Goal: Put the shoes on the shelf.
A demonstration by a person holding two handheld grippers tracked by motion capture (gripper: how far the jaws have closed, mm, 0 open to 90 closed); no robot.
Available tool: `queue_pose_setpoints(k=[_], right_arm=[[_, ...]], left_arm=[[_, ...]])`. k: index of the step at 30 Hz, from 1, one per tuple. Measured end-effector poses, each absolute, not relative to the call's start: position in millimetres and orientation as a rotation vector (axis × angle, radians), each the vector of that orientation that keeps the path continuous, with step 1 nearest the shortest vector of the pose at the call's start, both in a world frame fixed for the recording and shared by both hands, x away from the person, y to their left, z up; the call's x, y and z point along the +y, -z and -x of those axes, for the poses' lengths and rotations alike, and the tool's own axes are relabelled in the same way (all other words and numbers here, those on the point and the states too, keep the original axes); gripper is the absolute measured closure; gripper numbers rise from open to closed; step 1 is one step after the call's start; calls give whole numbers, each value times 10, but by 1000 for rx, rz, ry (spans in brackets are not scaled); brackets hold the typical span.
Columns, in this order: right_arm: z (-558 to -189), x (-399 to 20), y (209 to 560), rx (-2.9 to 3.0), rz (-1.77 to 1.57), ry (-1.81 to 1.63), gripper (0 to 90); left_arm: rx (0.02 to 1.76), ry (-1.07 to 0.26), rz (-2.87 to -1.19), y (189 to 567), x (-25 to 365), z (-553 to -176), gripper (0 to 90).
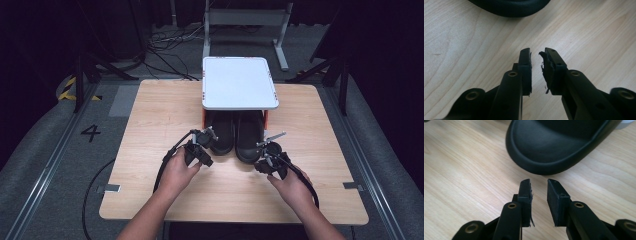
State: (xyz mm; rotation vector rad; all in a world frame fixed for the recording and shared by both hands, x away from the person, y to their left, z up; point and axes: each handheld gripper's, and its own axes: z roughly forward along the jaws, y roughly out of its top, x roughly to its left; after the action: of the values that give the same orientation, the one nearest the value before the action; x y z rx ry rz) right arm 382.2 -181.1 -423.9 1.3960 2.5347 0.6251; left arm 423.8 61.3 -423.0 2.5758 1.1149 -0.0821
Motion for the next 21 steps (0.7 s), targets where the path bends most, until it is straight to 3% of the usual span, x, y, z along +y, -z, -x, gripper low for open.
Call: queue_pose_setpoints(k=[6, 21], right_arm=[[-3833, -1724, 4287, 2564, -1407, -596, 745], [-4019, -1724, 4329, 2595, -1503, -640, 768]], left_arm=[[1158, 14, -2600, 4278, 485, -4212, 787], [1131, 60, -2584, 4345, 269, -4313, 795]])
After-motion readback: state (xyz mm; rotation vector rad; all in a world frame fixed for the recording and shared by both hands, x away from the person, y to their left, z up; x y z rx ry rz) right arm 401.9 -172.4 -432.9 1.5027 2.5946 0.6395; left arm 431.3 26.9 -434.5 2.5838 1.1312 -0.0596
